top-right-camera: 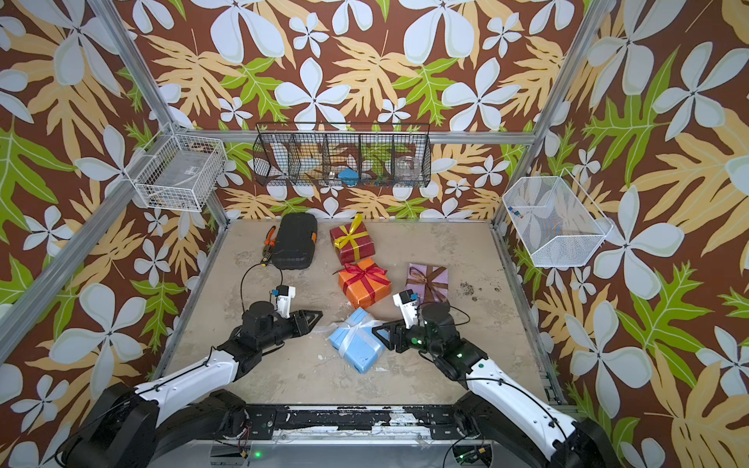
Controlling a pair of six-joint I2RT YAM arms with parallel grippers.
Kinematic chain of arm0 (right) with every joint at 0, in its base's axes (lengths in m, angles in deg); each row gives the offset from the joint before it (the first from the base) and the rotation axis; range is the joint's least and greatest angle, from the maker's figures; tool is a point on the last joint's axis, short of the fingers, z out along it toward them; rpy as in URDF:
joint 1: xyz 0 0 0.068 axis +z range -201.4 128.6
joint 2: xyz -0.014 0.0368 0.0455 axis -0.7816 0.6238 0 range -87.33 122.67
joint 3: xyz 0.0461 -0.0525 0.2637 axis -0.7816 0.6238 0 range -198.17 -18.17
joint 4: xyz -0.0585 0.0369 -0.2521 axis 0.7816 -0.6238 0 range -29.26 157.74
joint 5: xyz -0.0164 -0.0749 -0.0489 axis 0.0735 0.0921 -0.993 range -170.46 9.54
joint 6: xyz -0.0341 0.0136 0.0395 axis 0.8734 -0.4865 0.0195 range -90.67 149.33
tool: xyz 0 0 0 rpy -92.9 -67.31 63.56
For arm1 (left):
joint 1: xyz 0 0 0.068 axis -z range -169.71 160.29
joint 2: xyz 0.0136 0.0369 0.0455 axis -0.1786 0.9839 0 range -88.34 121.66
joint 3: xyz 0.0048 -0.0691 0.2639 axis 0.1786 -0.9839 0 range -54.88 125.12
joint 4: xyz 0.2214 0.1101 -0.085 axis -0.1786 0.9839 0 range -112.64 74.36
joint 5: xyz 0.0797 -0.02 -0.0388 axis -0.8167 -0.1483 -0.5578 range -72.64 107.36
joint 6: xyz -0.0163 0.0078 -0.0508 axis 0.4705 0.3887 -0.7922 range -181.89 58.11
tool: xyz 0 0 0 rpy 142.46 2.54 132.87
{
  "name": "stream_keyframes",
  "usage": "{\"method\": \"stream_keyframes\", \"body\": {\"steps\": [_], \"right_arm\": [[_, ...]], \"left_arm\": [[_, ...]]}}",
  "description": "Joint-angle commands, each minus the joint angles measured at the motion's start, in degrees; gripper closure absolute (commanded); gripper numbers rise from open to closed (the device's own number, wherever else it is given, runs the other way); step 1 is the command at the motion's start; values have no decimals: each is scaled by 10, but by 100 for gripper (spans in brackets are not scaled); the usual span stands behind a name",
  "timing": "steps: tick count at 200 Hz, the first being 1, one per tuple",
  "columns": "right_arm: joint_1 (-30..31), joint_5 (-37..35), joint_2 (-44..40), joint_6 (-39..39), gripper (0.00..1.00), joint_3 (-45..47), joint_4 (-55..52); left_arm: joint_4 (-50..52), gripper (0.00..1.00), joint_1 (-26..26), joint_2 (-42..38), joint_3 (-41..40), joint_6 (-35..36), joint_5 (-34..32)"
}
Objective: Untie the ribbon bows on the gift boxes
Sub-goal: Untie the ribbon from the gift box.
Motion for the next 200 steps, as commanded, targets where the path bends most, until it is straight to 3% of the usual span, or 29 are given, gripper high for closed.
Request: {"method": "stream_keyframes", "body": {"steps": [1,36,86,132,200], "right_arm": [[36,13,51,-49,57,-4,121],[58,13,143,-67,57,-19,172],[58,-46,189,-88,49,-19,184],[59,-48,243,-118,56,-11,266],[66,2,316,-165,59,-27,382]], "left_arm": [[-41,55,18,12,-9,-20,17],[-56,54,70,27,-5,-23,19],[-104,53,119,35,-17,-52,12],[-138,61,120,84,-25,-59,15],[-163,61,120,116,-21,-64,15]]}}
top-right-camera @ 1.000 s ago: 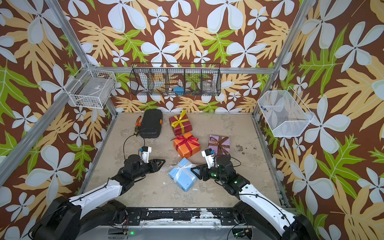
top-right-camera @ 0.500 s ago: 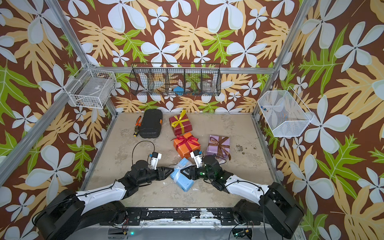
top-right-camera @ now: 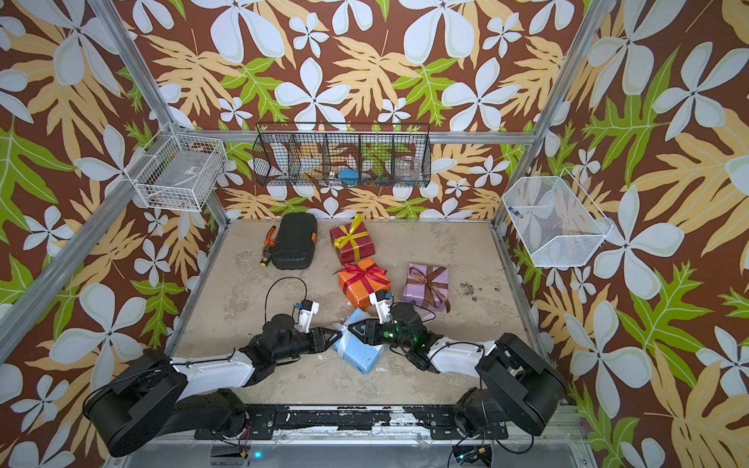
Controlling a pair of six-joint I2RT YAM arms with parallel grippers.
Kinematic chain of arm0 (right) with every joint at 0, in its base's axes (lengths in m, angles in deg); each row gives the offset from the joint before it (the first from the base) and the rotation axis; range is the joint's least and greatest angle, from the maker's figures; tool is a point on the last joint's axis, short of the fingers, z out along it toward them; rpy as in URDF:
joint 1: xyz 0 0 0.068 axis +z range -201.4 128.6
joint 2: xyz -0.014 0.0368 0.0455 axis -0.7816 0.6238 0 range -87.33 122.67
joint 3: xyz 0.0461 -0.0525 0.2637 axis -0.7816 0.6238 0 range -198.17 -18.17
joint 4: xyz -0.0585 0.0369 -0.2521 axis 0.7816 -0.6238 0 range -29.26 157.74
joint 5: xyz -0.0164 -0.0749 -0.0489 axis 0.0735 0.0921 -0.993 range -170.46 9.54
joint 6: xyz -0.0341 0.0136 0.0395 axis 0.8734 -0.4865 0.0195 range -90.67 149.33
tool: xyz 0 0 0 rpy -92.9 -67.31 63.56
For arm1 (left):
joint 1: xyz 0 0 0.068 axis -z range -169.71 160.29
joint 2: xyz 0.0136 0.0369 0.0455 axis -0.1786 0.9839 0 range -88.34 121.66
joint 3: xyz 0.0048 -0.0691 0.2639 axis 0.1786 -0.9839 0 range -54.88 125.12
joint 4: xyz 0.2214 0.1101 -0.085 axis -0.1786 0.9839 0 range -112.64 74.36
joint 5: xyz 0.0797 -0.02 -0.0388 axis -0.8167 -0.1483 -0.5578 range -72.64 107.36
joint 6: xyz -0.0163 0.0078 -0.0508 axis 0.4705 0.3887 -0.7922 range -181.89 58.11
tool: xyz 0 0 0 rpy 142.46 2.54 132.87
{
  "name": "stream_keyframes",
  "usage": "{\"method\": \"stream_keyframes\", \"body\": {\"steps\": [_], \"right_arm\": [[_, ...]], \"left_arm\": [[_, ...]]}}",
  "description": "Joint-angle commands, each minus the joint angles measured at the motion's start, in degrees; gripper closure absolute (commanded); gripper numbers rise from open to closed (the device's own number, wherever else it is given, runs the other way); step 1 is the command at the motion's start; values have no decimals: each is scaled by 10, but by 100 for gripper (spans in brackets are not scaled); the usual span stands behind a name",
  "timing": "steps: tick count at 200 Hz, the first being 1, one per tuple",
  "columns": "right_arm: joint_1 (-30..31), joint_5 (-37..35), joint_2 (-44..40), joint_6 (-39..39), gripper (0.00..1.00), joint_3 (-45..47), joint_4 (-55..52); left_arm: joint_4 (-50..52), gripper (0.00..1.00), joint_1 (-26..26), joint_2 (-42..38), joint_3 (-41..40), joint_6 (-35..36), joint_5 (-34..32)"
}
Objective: Untie the ribbon bows on the gift boxes
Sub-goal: Untie the ribbon from the gift box.
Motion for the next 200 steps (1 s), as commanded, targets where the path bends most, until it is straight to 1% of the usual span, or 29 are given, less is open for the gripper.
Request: {"method": "stream_keyframes", "body": {"steps": [1,31,47,59,84,88,101,117,144,159,200], "right_arm": [[3,28,19,-26,59,-11,58],[6,34,31,-27,60,-19,66],[8,45,37,-33,63,-22,87],[11,47,43,-36,63,-28,95],[18,46,57,-28,59,-44,97],[18,62,60,-28,59,-46,100],[23,70,72,-33,58,-53,114],[29,78,89,-43,56,-61,147],[29,93,108,-65,55,-76,210],[29,103,109,-65,55,-97,210],[29,111,84,-28,54,-155,165]], "left_arm": [[-20,61,1,6,3,2,2],[-20,61,1,9,6,2,4],[-19,60,1,10,7,4,5],[-19,60,1,12,9,4,6],[-18,60,1,17,14,5,12],[-18,60,1,18,14,5,13],[-18,60,1,19,16,6,15],[-15,59,1,18,19,8,17],[-12,58,1,14,16,7,12],[-15,57,1,8,10,1,9],[-25,54,-5,-15,-16,-12,-13]]}}
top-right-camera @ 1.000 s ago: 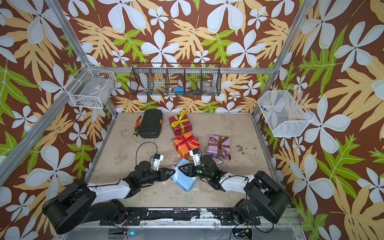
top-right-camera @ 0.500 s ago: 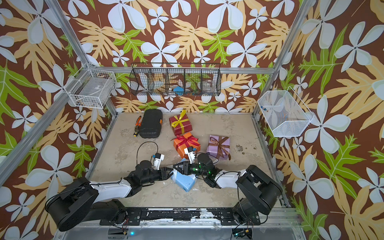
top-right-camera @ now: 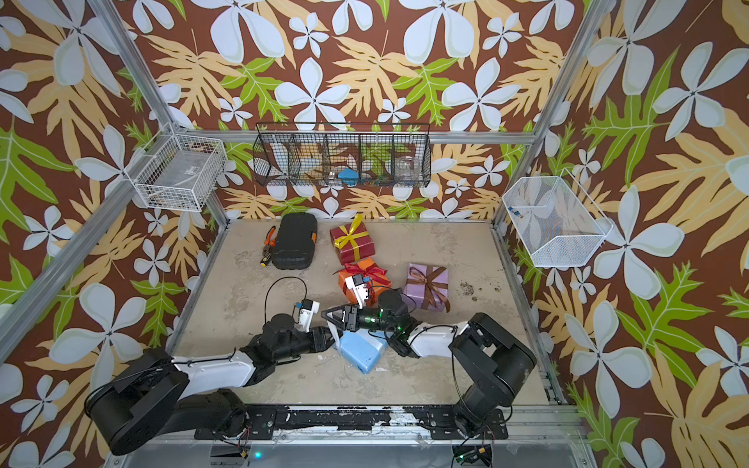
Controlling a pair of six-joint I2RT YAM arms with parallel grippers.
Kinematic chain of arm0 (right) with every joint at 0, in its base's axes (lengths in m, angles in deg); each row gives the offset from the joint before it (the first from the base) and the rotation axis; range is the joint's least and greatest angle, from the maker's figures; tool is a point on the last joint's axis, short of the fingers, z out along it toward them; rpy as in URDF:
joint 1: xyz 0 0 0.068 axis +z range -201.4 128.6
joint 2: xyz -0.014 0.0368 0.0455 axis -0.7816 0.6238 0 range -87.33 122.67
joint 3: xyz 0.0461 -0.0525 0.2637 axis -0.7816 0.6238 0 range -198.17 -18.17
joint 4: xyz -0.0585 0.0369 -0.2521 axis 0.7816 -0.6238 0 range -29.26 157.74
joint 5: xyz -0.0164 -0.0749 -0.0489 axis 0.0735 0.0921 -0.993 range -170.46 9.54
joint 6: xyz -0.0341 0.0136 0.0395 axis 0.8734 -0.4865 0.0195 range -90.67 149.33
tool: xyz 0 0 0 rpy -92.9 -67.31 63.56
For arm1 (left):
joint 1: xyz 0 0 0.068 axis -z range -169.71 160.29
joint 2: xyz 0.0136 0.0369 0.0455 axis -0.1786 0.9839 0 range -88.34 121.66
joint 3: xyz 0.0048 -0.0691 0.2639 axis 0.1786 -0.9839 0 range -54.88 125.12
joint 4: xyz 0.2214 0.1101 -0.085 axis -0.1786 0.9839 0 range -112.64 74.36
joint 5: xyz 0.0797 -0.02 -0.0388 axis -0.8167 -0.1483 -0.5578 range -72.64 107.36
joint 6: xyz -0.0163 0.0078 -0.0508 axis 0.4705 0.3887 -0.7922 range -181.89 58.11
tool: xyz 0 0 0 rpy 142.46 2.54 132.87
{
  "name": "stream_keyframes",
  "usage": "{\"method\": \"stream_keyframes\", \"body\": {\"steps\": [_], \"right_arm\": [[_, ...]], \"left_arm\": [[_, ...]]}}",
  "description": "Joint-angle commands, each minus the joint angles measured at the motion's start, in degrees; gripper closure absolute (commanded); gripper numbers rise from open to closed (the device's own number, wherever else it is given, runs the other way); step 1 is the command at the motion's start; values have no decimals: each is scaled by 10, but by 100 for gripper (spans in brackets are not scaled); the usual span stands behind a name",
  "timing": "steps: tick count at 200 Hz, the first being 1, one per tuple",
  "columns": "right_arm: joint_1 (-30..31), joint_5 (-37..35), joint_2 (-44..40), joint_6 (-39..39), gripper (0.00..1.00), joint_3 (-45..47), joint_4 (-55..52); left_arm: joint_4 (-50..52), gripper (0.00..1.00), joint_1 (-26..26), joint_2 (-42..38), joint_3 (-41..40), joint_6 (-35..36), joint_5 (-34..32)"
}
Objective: Untie the ribbon bows on the gift boxes
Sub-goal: Untie the ribbon from the gift box.
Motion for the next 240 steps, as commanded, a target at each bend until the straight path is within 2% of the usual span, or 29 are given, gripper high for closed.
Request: {"method": "stream_keyframes", "body": {"steps": [1,23,51,82,109,137,150,161,167,171,174,192,201,218,240], "right_arm": [[0,14,-12,24,54,-26,3],[5,24,-18,25,54,-50,-3],[42,31,-10,47,54,-88,-37],[92,28,16,87,54,-146,-104],[127,21,53,152,54,-216,-217],[139,-13,82,201,50,-269,-331],[139,-63,86,241,43,-291,-406],[139,-123,83,276,33,-311,-474],[140,-162,81,300,21,-323,-510],[139,-191,80,314,3,-332,-535],[139,-208,80,326,0,-339,-554],[139,-356,74,380,0,-379,-645],[139,-408,64,398,0,-386,-666],[138,-474,42,426,0,-380,-676],[137,-526,30,458,0,-383,-698]], "left_arm": [[-16,54,-6,-11,-10,-9,-13],[-26,51,-31,-24,-28,-21,-6],[-29,42,-90,-46,-57,-33,7],[5,21,-138,-80,-78,-31,-7],[66,1,-164,-122,-91,-29,-58],[133,0,-200,-176,-107,-27,-104],[166,0,-220,-207,-115,-30,-126],[190,0,-234,-235,-122,-30,-138],[206,0,-240,-249,-124,-29,-144],[217,0,-243,-258,-123,-29,-151],[227,0,-245,-264,-122,-29,-157],[274,0,-247,-297,-115,-21,-190],[292,0,-247,-309,-110,-16,-201],[309,0,-248,-320,-100,-3,-207],[310,0,-248,-309,-87,4,-204]]}}
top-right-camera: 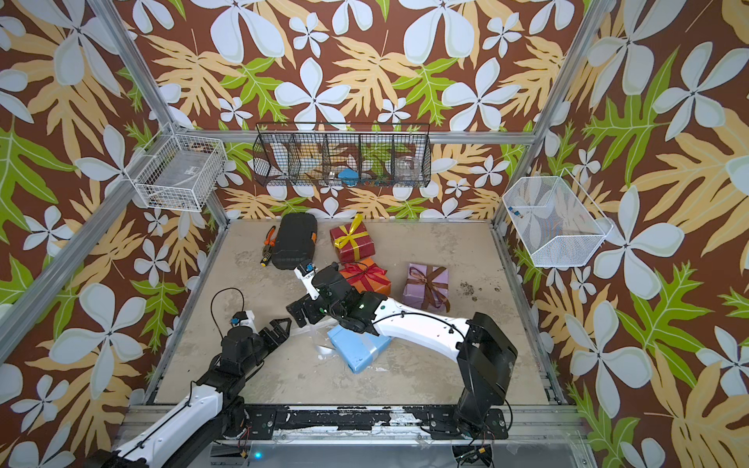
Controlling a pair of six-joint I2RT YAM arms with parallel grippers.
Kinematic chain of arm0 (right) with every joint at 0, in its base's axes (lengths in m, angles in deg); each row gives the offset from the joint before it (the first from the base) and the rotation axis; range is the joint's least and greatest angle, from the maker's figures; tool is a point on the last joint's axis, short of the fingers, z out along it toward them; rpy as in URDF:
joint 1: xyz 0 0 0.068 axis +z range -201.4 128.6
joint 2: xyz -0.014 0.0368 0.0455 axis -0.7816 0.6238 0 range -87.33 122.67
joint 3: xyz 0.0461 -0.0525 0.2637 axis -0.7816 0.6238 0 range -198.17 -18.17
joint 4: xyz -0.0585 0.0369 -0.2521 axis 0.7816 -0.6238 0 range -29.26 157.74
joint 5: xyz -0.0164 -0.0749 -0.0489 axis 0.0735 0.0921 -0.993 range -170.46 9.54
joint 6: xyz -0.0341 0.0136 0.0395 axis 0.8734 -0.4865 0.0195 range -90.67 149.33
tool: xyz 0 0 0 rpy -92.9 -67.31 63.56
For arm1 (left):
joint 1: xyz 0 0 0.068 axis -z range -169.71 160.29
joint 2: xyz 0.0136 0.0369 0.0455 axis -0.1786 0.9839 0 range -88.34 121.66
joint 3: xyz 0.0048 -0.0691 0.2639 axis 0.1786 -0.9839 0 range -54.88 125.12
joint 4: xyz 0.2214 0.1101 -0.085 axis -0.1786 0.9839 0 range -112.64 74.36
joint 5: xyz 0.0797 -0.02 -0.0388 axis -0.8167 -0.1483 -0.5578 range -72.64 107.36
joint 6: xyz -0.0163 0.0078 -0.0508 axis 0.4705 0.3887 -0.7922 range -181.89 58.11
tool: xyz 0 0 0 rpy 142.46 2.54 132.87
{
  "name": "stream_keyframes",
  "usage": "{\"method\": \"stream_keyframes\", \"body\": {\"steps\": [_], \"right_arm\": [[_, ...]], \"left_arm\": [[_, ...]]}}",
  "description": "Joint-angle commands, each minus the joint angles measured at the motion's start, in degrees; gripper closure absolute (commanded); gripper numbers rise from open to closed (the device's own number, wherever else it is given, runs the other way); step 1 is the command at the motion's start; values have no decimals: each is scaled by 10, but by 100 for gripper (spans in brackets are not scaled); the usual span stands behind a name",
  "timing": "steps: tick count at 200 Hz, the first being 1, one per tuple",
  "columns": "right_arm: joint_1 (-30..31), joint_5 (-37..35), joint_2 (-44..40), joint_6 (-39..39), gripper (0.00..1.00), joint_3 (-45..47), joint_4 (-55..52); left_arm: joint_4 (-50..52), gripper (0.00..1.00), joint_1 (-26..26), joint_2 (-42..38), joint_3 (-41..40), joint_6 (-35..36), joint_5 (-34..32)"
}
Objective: Untie the ribbon bows on the gift boxes
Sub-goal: Untie the ribbon from the gift box.
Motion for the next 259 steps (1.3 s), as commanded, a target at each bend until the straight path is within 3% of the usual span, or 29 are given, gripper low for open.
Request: {"method": "stream_keyframes", "body": {"steps": [1,26,38,72,95,117,145,187,231,259], "right_arm": [[1,-133,-9,68,0,-5,-61],[-5,-143,21,115,0,-61,-128],[-17,-107,43,127,0,-93,-169],[-83,157,81,134,8,-149,-248],[-112,330,55,117,16,-118,-204],[-113,389,39,115,23,-99,-184],[-113,387,39,106,28,-97,-185],[-116,230,-29,86,29,-25,-165],[-120,84,-119,74,31,107,-161],[-152,90,-167,46,31,208,-125]], "left_arm": [[28,0,-2,7,12,18,-15],[2,1,-1,23,21,19,22],[-26,3,-1,25,24,22,60],[-89,9,-1,17,35,26,154],[-137,9,1,18,37,35,207],[-171,9,18,29,48,48,243],[-197,8,95,55,72,79,202],[-238,10,117,101,79,42,180],[-237,11,146,90,56,-7,159],[-237,11,210,76,35,-48,114]]}}
